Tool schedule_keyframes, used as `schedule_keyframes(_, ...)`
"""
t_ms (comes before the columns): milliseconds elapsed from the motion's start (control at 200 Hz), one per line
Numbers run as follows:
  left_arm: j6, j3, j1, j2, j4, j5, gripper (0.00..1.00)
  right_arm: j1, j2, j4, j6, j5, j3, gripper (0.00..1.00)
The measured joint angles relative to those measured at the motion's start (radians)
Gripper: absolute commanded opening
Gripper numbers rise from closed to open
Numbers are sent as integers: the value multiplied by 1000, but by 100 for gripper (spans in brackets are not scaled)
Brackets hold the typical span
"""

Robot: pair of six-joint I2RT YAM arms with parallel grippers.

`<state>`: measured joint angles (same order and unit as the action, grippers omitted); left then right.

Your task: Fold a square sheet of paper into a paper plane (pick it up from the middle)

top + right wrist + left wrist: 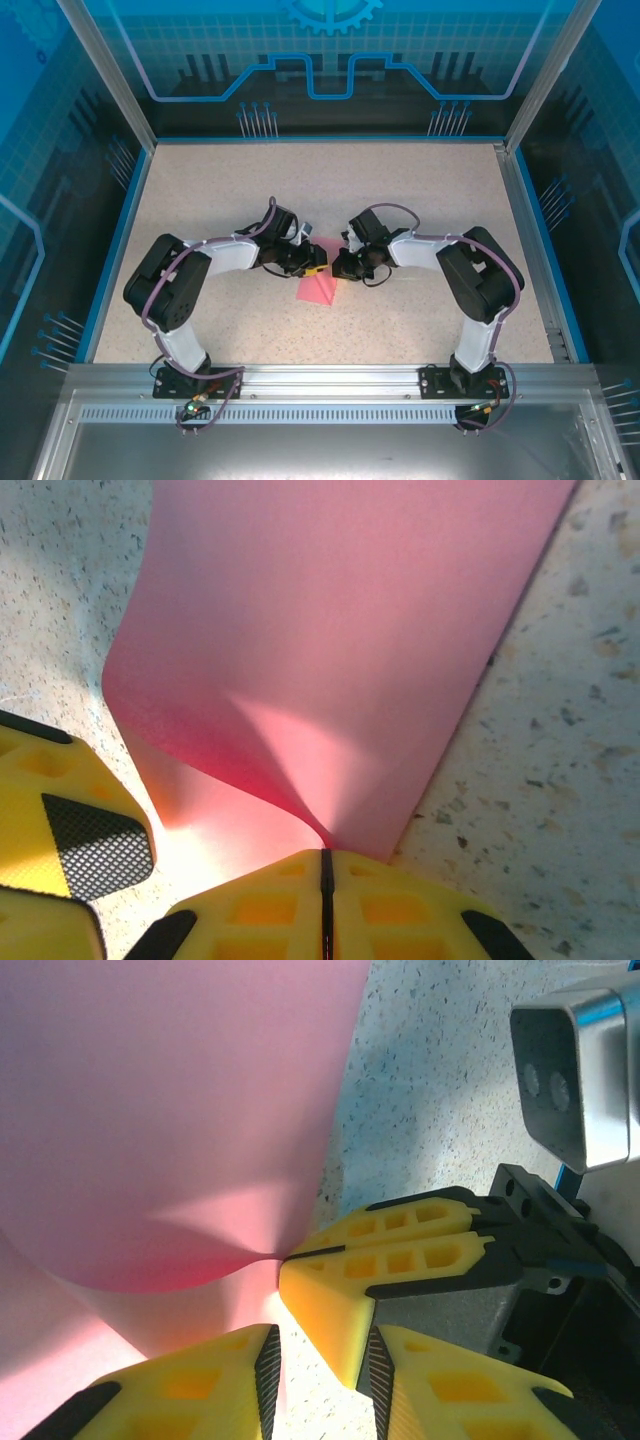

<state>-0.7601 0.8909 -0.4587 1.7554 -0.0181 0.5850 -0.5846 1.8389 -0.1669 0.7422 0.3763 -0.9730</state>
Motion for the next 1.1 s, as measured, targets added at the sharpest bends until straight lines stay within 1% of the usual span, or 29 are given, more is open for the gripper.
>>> schedule_keyframes(665, 1, 14, 0, 62, -3, 15, 32, 1, 27, -19, -22, -13, -32, 10)
schedule_keyframes(1100, 2, 17, 0, 64, -6, 15, 32, 1, 27, -27, -29, -28, -35, 9)
